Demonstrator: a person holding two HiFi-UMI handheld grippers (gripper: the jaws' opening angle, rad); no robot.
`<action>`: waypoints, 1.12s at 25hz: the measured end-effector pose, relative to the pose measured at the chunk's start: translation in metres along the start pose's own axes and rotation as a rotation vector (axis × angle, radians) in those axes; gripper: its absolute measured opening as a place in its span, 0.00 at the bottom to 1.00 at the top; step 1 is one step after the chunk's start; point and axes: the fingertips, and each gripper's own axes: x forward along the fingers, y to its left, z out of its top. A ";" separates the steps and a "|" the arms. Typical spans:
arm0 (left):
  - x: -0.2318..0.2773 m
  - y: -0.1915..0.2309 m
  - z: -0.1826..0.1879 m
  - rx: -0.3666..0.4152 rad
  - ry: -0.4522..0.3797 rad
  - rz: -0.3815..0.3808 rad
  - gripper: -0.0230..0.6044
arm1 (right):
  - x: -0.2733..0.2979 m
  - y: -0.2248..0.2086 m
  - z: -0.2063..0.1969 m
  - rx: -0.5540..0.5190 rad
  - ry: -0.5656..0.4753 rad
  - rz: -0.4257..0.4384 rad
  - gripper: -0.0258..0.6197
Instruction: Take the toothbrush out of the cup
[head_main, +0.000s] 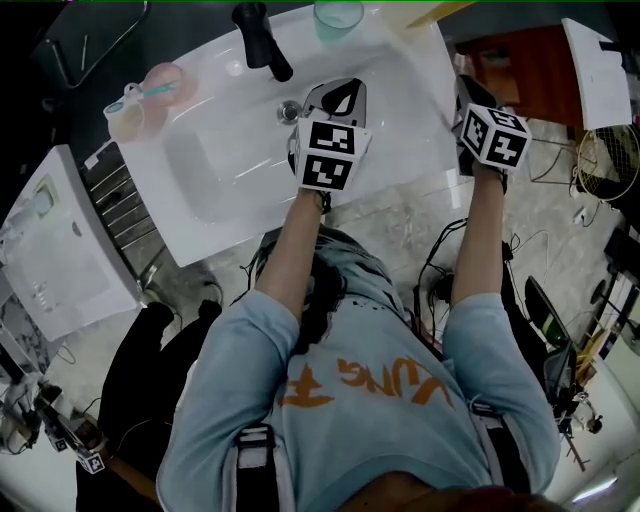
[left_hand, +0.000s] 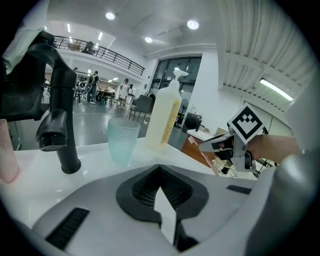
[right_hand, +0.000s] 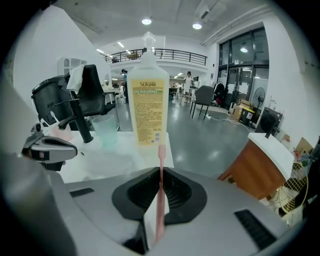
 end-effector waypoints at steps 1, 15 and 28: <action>0.002 0.001 0.001 -0.004 0.000 0.000 0.05 | 0.004 -0.001 -0.002 -0.002 0.010 0.001 0.10; 0.026 0.008 -0.005 -0.033 0.038 -0.015 0.05 | 0.039 -0.007 -0.030 -0.058 0.129 -0.023 0.10; 0.000 0.015 -0.009 -0.061 0.008 0.080 0.05 | 0.039 0.000 -0.041 -0.133 0.123 -0.004 0.11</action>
